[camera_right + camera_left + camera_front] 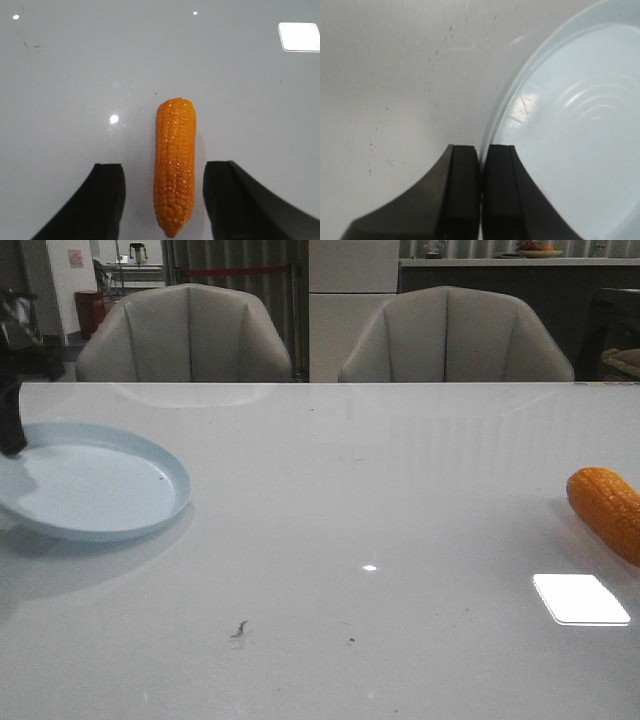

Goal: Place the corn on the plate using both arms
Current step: 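Grasp the rim of the light blue plate with the left gripper, then lift the plate and carry it to the table center, then lower it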

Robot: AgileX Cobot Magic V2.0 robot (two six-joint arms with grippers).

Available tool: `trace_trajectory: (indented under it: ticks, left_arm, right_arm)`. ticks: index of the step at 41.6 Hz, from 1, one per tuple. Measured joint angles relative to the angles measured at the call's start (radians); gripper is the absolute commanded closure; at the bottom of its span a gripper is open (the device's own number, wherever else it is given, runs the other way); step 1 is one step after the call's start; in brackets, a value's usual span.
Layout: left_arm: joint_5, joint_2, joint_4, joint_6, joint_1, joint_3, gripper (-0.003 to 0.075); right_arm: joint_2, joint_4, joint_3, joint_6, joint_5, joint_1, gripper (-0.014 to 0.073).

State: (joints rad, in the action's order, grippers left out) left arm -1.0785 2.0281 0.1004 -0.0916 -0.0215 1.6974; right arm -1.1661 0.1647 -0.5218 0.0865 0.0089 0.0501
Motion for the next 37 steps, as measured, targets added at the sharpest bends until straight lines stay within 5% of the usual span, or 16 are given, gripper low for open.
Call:
trace_trajectory:
  ticks: [15,37]
  left_arm:
    - [-0.064,0.000,0.181,0.000,-0.121,0.279,0.0627]
    - [-0.091,0.136,0.210,-0.006,-0.354,0.299,0.0627]
  right_arm:
    - [0.000,0.000,0.000,0.000,0.000,0.000,0.0127]
    - [0.000,0.000,0.000,0.000,0.000,0.000,0.0127]
